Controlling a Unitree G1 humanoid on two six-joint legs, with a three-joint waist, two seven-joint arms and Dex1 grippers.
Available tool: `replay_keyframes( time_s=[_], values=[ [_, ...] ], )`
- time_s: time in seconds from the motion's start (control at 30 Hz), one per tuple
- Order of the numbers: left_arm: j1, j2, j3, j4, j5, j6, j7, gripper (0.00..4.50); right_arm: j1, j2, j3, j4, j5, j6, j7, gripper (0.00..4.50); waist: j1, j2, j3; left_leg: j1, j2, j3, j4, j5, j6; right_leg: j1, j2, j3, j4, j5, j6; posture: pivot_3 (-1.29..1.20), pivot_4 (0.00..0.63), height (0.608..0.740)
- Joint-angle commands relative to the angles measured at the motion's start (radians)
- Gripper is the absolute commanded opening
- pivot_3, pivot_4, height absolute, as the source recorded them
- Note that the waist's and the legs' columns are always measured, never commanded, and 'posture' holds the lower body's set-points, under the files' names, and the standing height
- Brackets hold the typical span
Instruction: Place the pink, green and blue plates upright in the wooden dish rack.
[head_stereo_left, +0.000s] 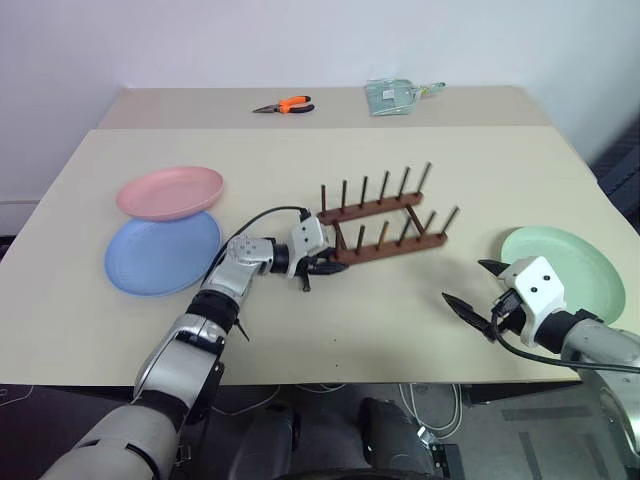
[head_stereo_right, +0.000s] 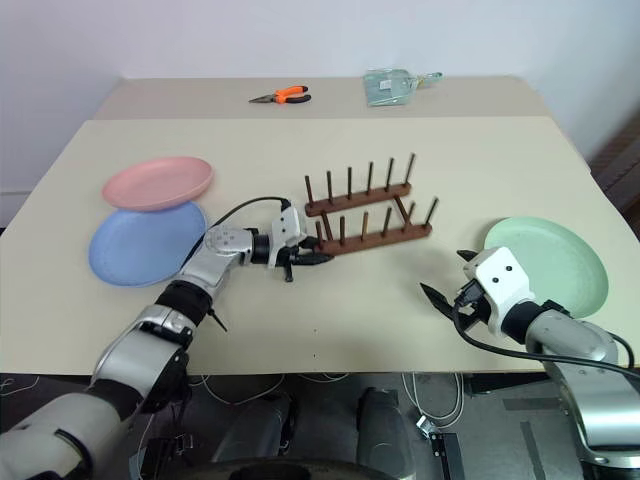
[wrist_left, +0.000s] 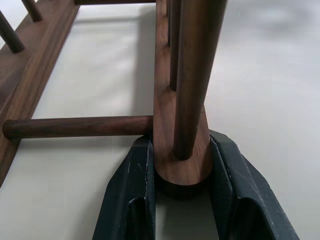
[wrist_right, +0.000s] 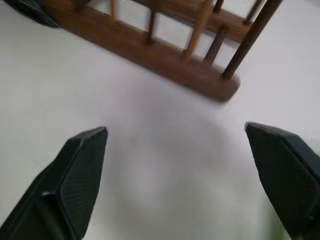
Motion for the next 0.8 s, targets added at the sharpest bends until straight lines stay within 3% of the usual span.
replay_keyframes(
  time_s=[0.03,0.2,0.23,0.3,0.33,0.4,0.53,0.57,0.6,0.8],
  values=[
    [0.057,0.046,-0.012,-0.185,-0.044,0.095,-0.085,0.77,0.013,-0.033,-0.051,0.006,0.022,-0.003,0.047,4.5,0.0,0.0,0.0,0.0,0.0,0.0,0.0,0.0,0.0,0.0,0.0,0.0,0.0,0.001,-0.001,0.0,0.15,0.74],
    [0.133,0.127,-0.003,-0.339,0.0,0.225,-0.025,3.2,0.056,-0.047,-0.076,0.013,0.019,-0.005,0.083,4.5,0.0,0.0,0.0,0.0,0.0,0.0,0.0,0.0,0.0,0.0,0.0,0.0,0.0,-0.002,0.002,0.0,0.15,0.74],
    [0.15,0.141,0.006,-0.364,0.0,0.25,-0.006,3.66,0.066,-0.05,-0.08,0.016,0.018,-0.004,0.09,4.25,0.0,0.0,0.0,0.0,0.0,0.0,0.0,0.0,0.0,0.0,0.0,0.0,0.0,-0.002,0.002,0.0,0.15,0.74],
    [0.197,0.185,0.032,-0.438,-0.022,0.332,0.01,3.66,0.092,-0.055,-0.085,0.014,0.02,0.002,0.106,3.58,0.0,0.0,0.0,0.0,0.0,0.0,0.0,0.0,0.0,0.0,0.0,0.0,0.0,-0.002,0.002,0.0,0.15,0.74],
    [0.231,0.213,0.044,-0.487,-0.042,0.377,0.004,3.51,0.105,-0.06,-0.08,0.01,0.018,0.002,0.115,3.14,-0.001,0.0,0.0,0.0,0.0,0.0,0.0,0.0,0.0,0.0,0.0,0.0,0.0,-0.002,0.002,0.0,0.15,0.74],
    [0.303,0.273,0.064,-0.614,-0.097,0.476,-0.024,2.78,0.123,-0.064,-0.064,-0.002,0.014,0.003,0.127,2.21,-0.006,0.001,0.0,0.001,0.001,0.0,0.0,-0.001,0.001,0.0,0.0,0.0,0.001,-0.002,0.002,0.0,0.15,0.74],
    [0.407,0.322,0.069,-0.837,-0.193,0.622,-0.022,0.84,0.106,-0.048,0.012,-0.019,0.002,0.006,0.128,0.21,-0.009,0.002,0.0,0.001,0.002,0.0,0.0,-0.001,0.001,-0.001,0.0,0.0,0.001,-0.004,-0.001,0.0,0.15,0.74],
    [0.422,0.3,0.062,-0.874,-0.196,0.646,0.019,0.3,0.087,-0.039,0.05,-0.012,-0.021,-0.005,0.114,0.0,-0.007,0.002,0.0,0.001,0.002,0.0,0.0,-0.001,0.001,0.0,0.0,0.0,0.001,-0.004,-0.001,0.0,0.15,0.74],
    [0.428,0.269,0.05,-0.897,-0.191,0.67,0.062,0.06,0.064,-0.031,0.088,0.003,-0.049,-0.014,0.096,0.0,-0.003,0.002,0.0,0.0,0.002,0.0,0.0,-0.001,0.001,0.0,0.0,0.001,0.001,-0.004,-0.001,0.0,0.15,0.74],
    [0.39,0.089,-0.053,-0.83,-0.032,0.648,0.335,0.06,-0.115,0.025,0.26,0.17,-0.222,-0.067,-0.024,0.0,0.002,0.001,0.0,-0.001,0.0,-0.001,0.003,-0.001,0.001,0.002,-0.001,0.0,-0.001,-0.004,-0.001,0.0,0.15,0.74]
  ],
)
